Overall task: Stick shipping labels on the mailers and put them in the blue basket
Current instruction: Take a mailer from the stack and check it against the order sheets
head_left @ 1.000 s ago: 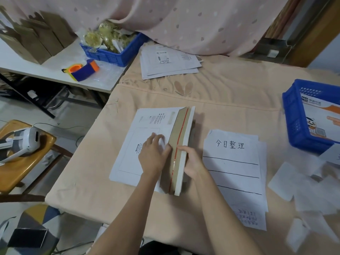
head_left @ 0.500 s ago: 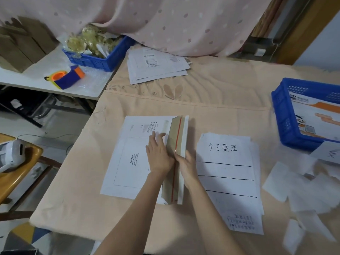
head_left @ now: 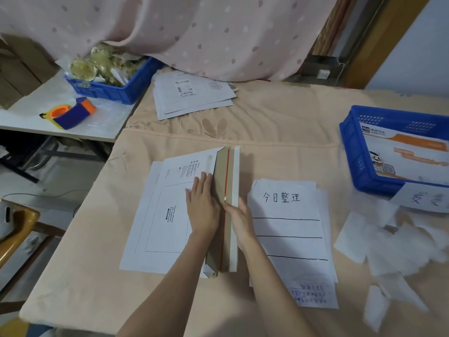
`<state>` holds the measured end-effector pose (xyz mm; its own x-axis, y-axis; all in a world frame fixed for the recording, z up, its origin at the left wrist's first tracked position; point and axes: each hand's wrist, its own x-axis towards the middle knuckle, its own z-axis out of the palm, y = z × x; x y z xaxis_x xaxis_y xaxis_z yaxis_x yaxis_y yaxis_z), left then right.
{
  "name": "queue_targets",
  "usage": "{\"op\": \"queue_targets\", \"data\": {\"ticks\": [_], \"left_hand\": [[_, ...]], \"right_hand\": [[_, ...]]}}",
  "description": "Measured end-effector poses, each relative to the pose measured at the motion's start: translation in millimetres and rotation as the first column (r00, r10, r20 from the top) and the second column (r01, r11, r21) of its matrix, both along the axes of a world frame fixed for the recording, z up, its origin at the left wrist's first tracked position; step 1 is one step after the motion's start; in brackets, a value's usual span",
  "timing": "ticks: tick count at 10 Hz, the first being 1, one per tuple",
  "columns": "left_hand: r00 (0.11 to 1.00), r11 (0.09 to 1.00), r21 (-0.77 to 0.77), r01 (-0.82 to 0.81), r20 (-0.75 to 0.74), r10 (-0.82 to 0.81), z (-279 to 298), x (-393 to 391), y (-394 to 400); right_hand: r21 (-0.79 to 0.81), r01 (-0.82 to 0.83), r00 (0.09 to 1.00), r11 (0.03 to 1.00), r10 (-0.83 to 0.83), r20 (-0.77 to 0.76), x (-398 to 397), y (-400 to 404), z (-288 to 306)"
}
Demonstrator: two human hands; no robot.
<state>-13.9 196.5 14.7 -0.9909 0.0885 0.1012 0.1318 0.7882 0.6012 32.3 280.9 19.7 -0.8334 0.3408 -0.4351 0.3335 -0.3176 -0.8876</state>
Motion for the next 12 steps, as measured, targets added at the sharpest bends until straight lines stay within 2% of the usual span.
{"op": "queue_targets", "data": {"ticks": [2, 3, 5, 6, 7, 8, 9, 10, 11, 12], "left_hand": [[1.000, 0.996, 0.086, 0.015, -0.018, -0.013, 6, -1, 6], [0.999, 0.995, 0.100, 0.002, -0.035, 0.002, 7, -1, 9], [0.997, 0.989, 0.145, 0.017, -0.075, -0.006, 10, -3, 14], [0.998, 0.985, 0.170, -0.010, -0.067, 0.022, 13, -1, 19], [0.999, 0.982, 0.186, -0.012, -0.043, 0.020, 8, 5, 19], [1.000, 0.969, 0.248, 0.002, -0.009, 0.000, 3, 5, 18], [0.999, 0.946, 0.322, 0.028, 0.028, -0.040, 4, 2, 15], [0.996, 0.936, 0.350, 0.047, 0.053, -0.070, 5, 1, 12], [0.997, 0.932, 0.362, 0.000, 0.066, -0.026, 6, -2, 13], [0.998, 0.934, 0.355, -0.035, 0.054, 0.017, 4, -3, 13]], "right_hand": [[0.057, 0.030, 0.997, 0.998, -0.035, 0.074, -2, 2, -5], [0.174, 0.014, 0.990, 0.985, -0.039, 0.137, -5, 3, -5], [0.515, -0.060, 0.948, 0.855, -0.113, 0.298, -2, 5, -3], [0.730, -0.162, 0.913, 0.664, -0.180, 0.366, 1, 1, -8], [0.957, -0.184, 0.936, 0.223, -0.258, 0.239, -6, -2, -6], [0.946, -0.065, 0.998, 0.317, 0.045, 0.053, -12, -2, -8], [0.717, -0.388, 0.902, 0.579, 0.398, 0.167, -15, -1, -4], [0.564, -0.554, 0.828, 0.613, 0.478, 0.293, -26, -2, 6], [0.399, -0.572, 0.819, 0.717, 0.478, 0.317, -30, -6, 7], [0.156, -0.460, 0.872, 0.874, 0.412, 0.263, -37, -12, 14]]}}
